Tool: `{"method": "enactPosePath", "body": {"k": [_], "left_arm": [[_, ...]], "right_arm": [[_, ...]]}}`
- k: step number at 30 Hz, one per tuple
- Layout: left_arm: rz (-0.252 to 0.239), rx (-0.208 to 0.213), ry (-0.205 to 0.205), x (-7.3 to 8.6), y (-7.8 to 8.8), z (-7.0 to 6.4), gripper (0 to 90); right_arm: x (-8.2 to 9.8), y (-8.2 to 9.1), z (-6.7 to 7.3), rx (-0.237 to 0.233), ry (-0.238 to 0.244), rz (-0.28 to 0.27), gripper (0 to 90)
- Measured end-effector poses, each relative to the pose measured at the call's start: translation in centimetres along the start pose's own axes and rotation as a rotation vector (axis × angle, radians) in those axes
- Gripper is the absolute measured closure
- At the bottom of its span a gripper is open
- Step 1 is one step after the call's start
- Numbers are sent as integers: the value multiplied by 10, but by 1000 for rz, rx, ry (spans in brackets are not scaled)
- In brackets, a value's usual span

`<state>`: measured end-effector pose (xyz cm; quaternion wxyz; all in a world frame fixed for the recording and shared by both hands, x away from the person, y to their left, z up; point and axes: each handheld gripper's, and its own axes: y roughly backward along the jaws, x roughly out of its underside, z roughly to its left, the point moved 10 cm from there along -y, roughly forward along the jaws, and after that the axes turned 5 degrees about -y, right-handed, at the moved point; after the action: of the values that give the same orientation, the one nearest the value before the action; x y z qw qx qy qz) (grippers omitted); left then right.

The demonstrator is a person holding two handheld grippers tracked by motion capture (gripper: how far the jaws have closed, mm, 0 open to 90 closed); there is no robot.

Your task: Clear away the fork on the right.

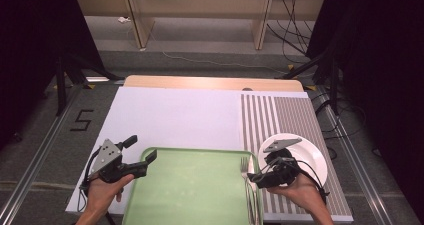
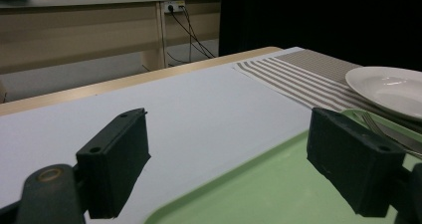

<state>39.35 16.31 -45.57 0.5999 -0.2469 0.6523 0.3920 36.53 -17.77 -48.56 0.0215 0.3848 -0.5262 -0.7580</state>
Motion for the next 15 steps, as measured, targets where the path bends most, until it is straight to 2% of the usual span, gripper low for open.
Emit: {"method": "enactPosePath", "body": {"k": [2,3,7,15], "left_arm": [[0,0,0,0,0,0,163],[0,0,0,0,0,0,163],[-1,0,5,0,-1,0,163],[0,-4,7,0,-1,2,163]], "right_arm": [[-1,2,-8,24,3,-23,180],[-1,5,-9,13,-14,-18,180],[0,11,-21,22,-33,-44,180],[3,22,-44,58,-87,-80,179]]}}
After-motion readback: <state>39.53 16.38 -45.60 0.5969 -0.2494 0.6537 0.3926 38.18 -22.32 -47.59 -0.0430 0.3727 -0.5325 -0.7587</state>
